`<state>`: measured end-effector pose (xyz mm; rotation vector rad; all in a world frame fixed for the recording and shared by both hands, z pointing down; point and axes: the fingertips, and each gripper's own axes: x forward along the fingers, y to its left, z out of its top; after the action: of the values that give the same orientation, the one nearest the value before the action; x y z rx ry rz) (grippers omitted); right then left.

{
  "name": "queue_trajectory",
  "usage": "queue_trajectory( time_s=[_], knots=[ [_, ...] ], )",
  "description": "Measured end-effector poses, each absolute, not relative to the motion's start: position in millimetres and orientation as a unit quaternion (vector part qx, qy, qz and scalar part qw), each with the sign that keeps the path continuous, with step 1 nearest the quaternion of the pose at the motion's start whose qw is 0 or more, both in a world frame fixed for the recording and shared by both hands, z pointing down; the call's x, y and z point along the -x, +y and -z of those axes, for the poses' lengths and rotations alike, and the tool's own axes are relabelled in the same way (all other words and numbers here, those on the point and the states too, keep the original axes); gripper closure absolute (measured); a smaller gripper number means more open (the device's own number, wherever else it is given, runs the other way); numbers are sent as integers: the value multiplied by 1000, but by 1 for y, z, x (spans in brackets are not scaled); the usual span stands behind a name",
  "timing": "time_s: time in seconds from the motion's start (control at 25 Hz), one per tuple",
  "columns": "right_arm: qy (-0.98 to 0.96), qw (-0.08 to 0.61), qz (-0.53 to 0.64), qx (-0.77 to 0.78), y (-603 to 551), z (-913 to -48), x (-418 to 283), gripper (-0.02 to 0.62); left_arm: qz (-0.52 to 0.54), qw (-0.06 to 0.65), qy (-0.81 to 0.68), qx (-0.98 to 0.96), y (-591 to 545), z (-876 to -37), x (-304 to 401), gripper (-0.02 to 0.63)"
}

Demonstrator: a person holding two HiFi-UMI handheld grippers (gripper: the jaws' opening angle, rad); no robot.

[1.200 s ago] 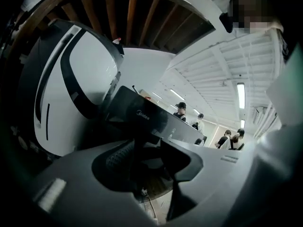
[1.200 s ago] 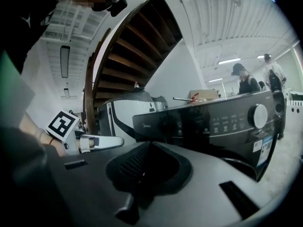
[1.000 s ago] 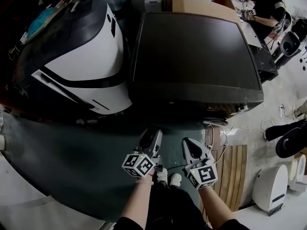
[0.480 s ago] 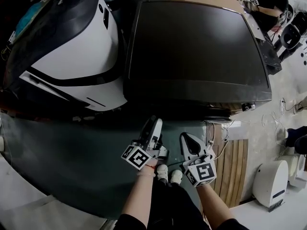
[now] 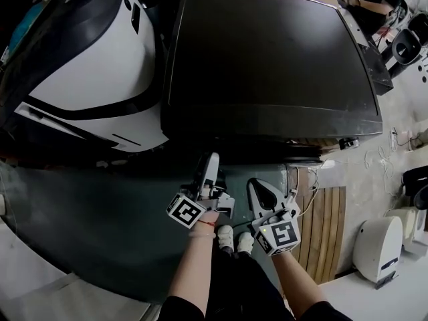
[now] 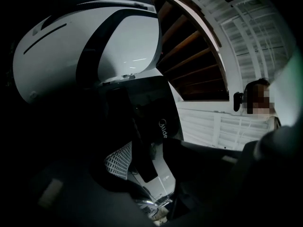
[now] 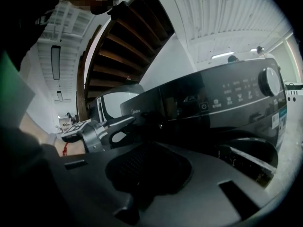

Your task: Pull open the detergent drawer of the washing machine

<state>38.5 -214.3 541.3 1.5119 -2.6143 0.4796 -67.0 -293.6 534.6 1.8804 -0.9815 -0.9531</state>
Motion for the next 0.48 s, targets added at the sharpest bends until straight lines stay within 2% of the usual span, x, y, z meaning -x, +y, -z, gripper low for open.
queue_trajectory(
  time_s=[0.4, 0.48],
  knots=[
    [-853, 45, -158, -495, -217, -548, -39, 580, 429, 391, -340, -739, -305, -522, 62, 413],
    [-852, 47, -163, -496, -218, -547, -38, 580, 454, 398, -325, -728, -307, -515, 62, 434]
  ],
)
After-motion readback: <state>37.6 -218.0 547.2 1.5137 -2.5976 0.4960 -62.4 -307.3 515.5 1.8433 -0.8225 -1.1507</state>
